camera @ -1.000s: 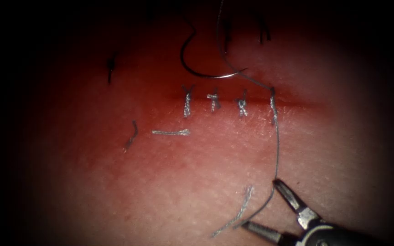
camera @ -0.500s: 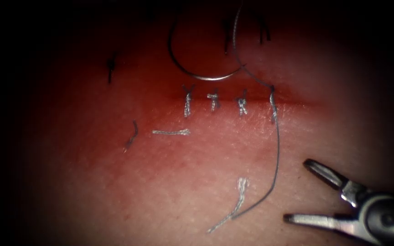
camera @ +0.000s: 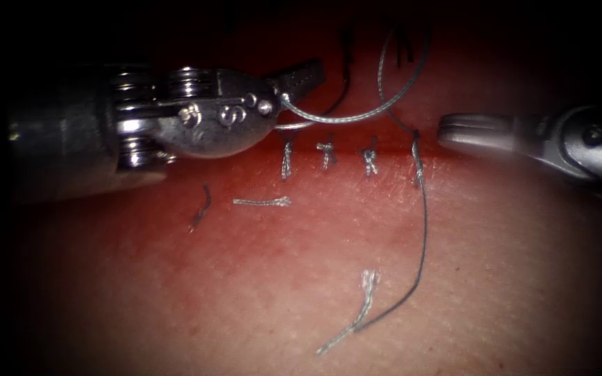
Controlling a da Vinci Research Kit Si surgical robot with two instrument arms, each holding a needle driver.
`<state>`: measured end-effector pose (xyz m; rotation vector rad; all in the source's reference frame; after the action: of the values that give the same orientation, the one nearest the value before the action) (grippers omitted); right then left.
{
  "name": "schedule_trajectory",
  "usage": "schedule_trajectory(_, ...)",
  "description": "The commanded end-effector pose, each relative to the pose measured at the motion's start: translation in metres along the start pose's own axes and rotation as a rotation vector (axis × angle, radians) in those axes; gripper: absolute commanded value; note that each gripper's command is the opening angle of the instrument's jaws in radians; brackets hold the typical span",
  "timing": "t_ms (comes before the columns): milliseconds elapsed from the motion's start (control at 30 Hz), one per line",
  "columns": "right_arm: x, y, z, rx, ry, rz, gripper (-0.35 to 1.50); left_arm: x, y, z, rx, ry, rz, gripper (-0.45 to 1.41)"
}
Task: Wound Closure
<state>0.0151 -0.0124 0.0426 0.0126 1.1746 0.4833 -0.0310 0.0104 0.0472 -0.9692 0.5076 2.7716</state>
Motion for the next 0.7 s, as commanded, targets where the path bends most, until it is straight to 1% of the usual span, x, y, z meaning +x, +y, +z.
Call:
schedule_trajectory(33,-0.0008,0.0007,0.0022,0.007,0.005,-0.002,-0.35,0.0003,0.0001,0.0007,0.001,0.001,0.005,-0.45)
schedule_trajectory(167,-0.0022,0.0017,0.0041,0.021,0.023,0.030,-0.35,0.0001,0.0013,0.0004,-0.004,0.000,0.018,-0.45)
schedule_trajectory(267,-0.0031,0.0027,0.0056,0.043,0.070,0.108,-0.35,0.0000,0.0022,0.0003,-0.014,-0.004,0.022,-0.45)
schedule_trajectory(300,-0.0034,0.0035,0.0064,0.068,0.127,0.165,-0.35,0.0000,0.0026,0.0002,-0.017,-0.007,0.026,-0.45)
schedule_trajectory(333,-0.0035,0.0044,0.0074,0.104,0.225,0.251,-0.35,0.0001,0.0029,0.0003,-0.018,-0.007,0.028,-0.45)
schedule_trajectory(367,-0.0035,0.0047,0.0078,0.123,0.267,0.289,-0.35,0.0001,0.0031,0.0004,-0.016,-0.007,0.029,-0.45)
schedule_trajectory(400,-0.0034,0.0051,0.0087,0.166,0.353,0.365,-0.35,0.0002,0.0035,0.0007,-0.022,-0.007,0.033,-0.45)
schedule_trajectory(500,-0.0032,0.0052,0.0096,0.217,0.421,0.427,-0.35,0.0002,0.0041,0.0013,-0.026,-0.014,0.038,-0.45)
schedule_trajectory(567,-0.0028,0.0050,0.0102,0.288,0.484,0.480,-0.35,0.0000,0.0042,0.0020,-0.024,-0.016,0.040,-0.45)
schedule_trajectory(600,-0.0024,0.0046,0.0104,0.364,0.534,0.515,-0.35,-0.0004,0.0042,0.0026,-0.027,-0.019,0.042,-0.45)
schedule_trajectory(633,-0.0022,0.0043,0.0105,0.412,0.557,0.526,-0.35,-0.0008,0.0041,0.0031,-0.025,-0.020,0.043,-0.45)
schedule_trajectory(700,-0.0017,0.0035,0.0106,0.462,0.562,0.533,-0.35,-0.0012,0.0039,0.0038,-0.028,-0.025,0.044,-0.45)
